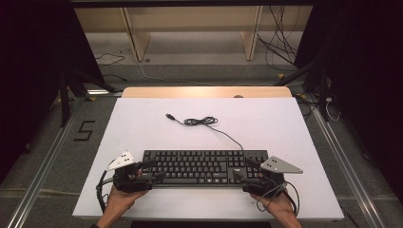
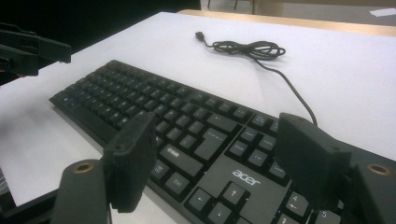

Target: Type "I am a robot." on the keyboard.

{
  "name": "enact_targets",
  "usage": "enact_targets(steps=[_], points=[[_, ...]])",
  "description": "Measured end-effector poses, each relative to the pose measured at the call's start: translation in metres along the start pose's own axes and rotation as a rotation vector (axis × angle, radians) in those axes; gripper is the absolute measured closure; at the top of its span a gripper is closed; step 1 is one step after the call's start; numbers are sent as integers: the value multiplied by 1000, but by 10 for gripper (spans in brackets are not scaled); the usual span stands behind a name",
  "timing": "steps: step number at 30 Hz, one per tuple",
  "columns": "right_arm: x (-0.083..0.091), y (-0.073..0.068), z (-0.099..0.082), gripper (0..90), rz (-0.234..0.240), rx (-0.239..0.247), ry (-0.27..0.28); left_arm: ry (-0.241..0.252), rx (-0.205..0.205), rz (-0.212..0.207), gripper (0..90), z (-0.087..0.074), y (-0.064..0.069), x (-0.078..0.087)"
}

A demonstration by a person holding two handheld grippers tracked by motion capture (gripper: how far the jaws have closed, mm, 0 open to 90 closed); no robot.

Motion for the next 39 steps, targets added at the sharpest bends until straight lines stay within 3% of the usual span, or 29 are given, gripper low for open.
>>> enact_targets(steps=[14,39], points=[[-3,-3,1,306,7,5,-3,2,-3,3,262,1,-1,1],[-24,-15,8,313,54,-5,-22,4,2,10,262,1,-2,1]])
Point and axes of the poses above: each handheld gripper's, and its own axes: x roughly backward along the jaws, z roughly out of its top, y roughly to its right, the point moved 2 cm from there along -x, roughly forward along the jaws, and after that the axes turned 3 degrees about y, right-handed, at the moved point
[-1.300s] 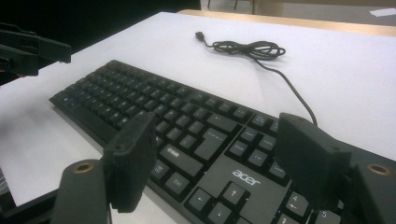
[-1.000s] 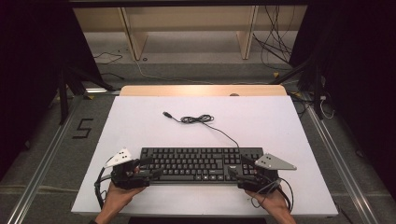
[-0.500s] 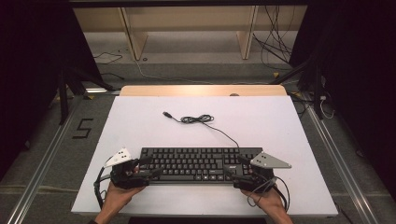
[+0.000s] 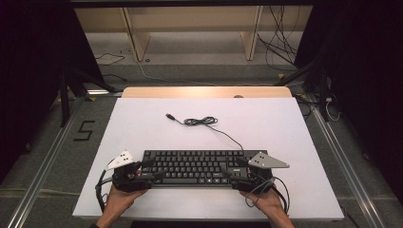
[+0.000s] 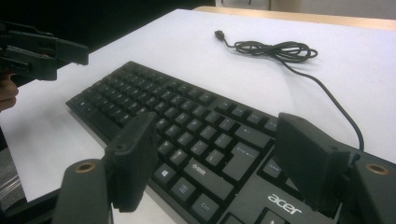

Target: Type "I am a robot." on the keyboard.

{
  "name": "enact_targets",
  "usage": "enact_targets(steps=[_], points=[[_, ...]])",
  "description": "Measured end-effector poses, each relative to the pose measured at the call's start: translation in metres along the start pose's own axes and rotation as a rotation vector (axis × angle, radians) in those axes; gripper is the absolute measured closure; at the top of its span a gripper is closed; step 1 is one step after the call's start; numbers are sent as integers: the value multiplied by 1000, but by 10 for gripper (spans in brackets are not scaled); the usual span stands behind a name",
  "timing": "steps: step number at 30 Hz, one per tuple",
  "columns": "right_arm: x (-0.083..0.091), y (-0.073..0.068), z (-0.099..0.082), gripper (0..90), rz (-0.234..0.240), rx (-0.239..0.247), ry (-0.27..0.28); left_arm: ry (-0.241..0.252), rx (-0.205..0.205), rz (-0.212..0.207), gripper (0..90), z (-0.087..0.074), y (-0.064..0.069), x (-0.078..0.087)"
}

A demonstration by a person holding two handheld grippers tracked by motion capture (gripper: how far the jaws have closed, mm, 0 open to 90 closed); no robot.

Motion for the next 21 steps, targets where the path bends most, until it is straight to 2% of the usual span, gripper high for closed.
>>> enact_targets(steps=[8,21], points=[[-7,-3,2,314,8,6,-4,1,3,3,262,0,-1,0],[-29,-13,9,332,37,15,-30,3,6,6,262,1,-2,2]])
Point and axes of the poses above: each handheld gripper's, and its own axes: x roughly backward along the jaws, z roughly out of its top, y roughly to its right, the point moved 2 cm from there along -x, roughly forward along the jaws, and after that the axes turned 3 degrees about y, right-handed, at the moved point
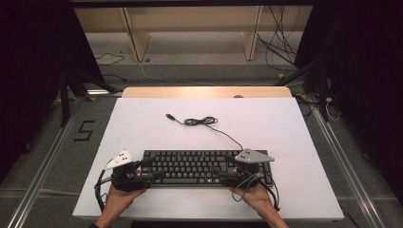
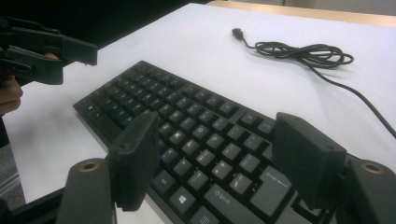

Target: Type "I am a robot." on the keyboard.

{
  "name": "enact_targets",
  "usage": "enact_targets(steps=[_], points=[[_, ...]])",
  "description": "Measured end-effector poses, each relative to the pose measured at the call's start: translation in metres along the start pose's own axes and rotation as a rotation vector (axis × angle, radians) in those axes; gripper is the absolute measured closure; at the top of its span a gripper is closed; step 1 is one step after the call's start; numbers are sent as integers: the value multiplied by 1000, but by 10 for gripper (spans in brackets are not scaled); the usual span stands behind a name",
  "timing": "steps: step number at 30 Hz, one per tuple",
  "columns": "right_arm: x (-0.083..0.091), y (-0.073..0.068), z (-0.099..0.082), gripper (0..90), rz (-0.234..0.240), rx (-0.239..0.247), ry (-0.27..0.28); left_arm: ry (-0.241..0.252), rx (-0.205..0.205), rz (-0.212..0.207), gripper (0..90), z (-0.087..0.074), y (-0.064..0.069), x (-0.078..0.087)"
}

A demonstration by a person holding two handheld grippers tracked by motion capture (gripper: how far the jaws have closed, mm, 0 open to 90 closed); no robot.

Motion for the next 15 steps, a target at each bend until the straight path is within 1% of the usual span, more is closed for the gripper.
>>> enact_targets(steps=[10,11,12,15], points=[[-17,-4,4,371,15,4,-23,-11,7,15,264,-1,-2,0],[-20,-5,5,391,20,6,-32,-13,5,18,264,-1,-3,0],[-20,-5,5,391,20,6,-32,-14,10,23,264,-1,-3,0],[-30,-7,7,449,19,9,-59,-24,16,34,272,-1,-6,1]])
Point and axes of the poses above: each handheld gripper's, and its own axes: x roughly backward along the jaws, z roughly out of its top, y roughly to its right, the point moved 2 cm from there along -x, roughly forward along the jaws, and after that the axes turned 3 degrees about y, right-handed, at the moved point
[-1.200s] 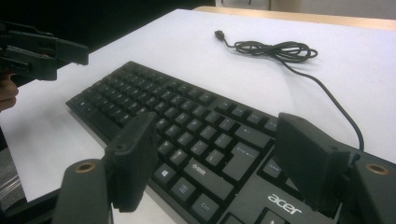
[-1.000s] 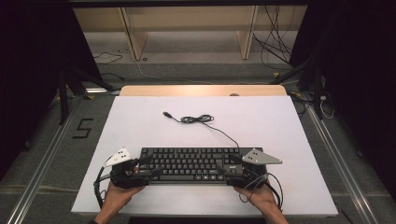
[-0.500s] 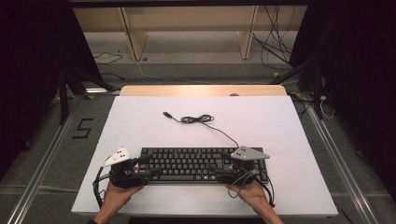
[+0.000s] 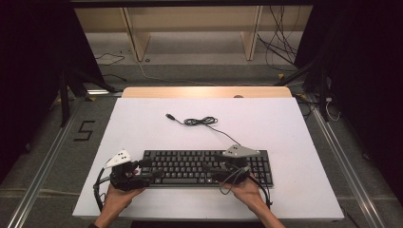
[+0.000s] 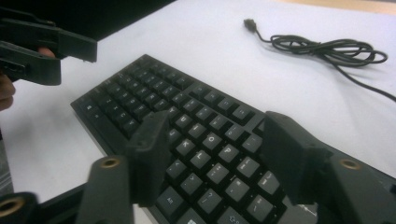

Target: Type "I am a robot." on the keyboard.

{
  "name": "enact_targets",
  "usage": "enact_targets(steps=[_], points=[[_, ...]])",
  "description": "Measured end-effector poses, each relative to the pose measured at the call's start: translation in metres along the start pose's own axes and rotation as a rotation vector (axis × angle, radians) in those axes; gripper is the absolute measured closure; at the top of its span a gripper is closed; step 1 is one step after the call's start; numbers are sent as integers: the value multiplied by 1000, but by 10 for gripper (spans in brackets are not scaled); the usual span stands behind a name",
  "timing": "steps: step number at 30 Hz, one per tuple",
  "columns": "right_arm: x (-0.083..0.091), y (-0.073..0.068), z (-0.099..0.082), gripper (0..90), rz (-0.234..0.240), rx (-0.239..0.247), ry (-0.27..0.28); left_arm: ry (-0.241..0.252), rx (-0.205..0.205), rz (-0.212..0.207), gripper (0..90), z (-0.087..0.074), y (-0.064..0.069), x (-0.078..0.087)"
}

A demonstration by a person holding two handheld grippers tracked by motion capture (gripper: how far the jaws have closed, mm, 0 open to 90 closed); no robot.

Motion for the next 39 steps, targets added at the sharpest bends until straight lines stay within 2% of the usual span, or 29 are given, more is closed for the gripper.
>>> enact_targets(steps=[6,7,9,11,12,13,15,17,18,20,25,39], points=[[-14,-2,2,538,-2,3,-39,-40,12,47,310,-2,-8,0],[-19,-3,3,586,2,6,-51,-47,12,55,351,-3,-9,1],[-21,-4,4,605,4,9,-53,-62,26,79,373,-3,-13,3],[-25,-5,5,651,5,12,-64,-78,33,93,432,-4,-16,4],[-30,-6,6,704,6,11,-65,-88,29,105,507,-5,-17,5],[-31,-6,6,730,7,11,-72,-91,29,116,537,-5,-18,6],[-35,-6,6,784,11,7,-80,-111,19,133,611,-6,-19,8],[-37,-6,6,804,12,5,-87,-131,9,156,643,-7,-21,8],[-41,-6,6,849,13,2,-93,-144,8,165,704,-8,-21,8],[-42,-6,6,863,13,1,-99,-166,5,168,731,-9,-22,8],[-50,-8,8,900,10,0,-120,-224,-11,177,878,-12,-22,6],[-67,-11,5,900,-3,7,-170,-271,-11,187,888,-15,-25,3]])
Point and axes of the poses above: each handheld gripper's, and its own axes: x roughly backward along the jaws, z roughly out of its top, y roughly to its right, the point moved 2 cm from there along -x, roughly forward along the jaws, and after that the axes turned 3 degrees about y, right-handed, at the moved point
